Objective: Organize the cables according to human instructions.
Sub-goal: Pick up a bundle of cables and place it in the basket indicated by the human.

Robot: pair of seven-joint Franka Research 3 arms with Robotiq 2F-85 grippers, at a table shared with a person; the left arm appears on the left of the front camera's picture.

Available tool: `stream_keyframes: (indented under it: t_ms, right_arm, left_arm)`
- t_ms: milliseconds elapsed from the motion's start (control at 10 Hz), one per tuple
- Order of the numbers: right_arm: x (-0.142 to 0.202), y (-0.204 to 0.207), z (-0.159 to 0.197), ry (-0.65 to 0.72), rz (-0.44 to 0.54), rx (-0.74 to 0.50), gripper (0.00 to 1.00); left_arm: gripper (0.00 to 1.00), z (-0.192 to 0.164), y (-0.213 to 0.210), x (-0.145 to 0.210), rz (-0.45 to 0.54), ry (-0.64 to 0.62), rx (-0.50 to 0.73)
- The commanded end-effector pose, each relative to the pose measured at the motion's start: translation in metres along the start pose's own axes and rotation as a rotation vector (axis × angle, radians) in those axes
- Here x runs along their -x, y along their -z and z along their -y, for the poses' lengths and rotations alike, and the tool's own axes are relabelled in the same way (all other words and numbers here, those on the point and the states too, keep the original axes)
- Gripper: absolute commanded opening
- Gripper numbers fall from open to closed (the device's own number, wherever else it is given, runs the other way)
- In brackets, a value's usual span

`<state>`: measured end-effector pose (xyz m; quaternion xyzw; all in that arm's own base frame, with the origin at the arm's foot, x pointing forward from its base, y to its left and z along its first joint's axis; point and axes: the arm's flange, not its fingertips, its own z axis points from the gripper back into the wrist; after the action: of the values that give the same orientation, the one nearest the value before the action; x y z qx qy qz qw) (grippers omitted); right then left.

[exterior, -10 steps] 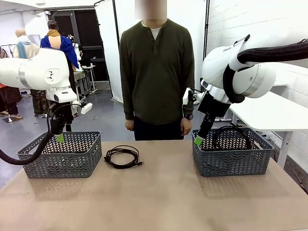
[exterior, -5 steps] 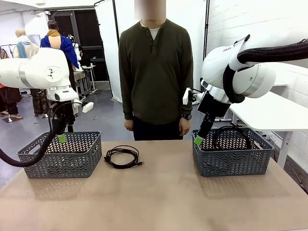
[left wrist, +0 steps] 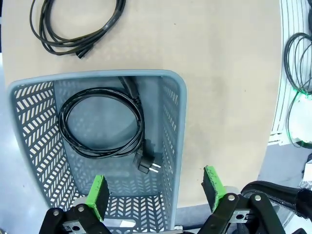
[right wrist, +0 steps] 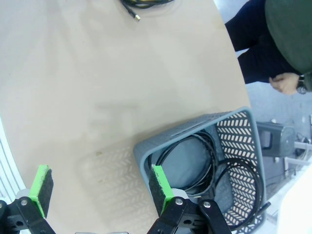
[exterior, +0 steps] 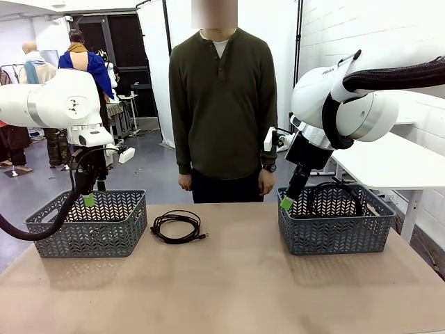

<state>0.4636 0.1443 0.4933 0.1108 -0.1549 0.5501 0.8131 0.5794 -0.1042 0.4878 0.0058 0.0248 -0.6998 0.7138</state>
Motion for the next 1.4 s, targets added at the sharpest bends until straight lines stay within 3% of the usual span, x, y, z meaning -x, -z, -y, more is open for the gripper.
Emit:
stream_keyframes:
  t_ms: [0, 200, 700, 1100, 1300]
  right_arm:
    - [0.000, 0.000, -0.001, 0.005, -0.001, 0.001, 1.00]
    - [0.000, 0.000, -0.001, 0.005, -0.001, 0.001, 1.00]
    - [0.000, 0.000, -0.001, 0.005, -0.001, 0.001, 1.00]
    - [0.000, 0.000, -0.001, 0.005, -0.001, 0.001, 1.00]
    - [0.000, 0.000, -0.001, 0.005, -0.001, 0.001, 1.00]
  left_arm:
    - [1.00, -0.002, -0.001, 0.002, -0.016, 0.004, -0.015]
    - [1.00, 0.000, 0.000, 0.000, 0.000, 0.000, 0.000]
    - [1.00, 0.038, -0.014, -0.044, 0.079, -0.190, -0.105]
    - [1.00, 0.085, -0.007, -0.071, 0.301, -0.268, -0.148]
    - [1.00, 0.103, 0.005, -0.080, 0.346, -0.276, -0.144]
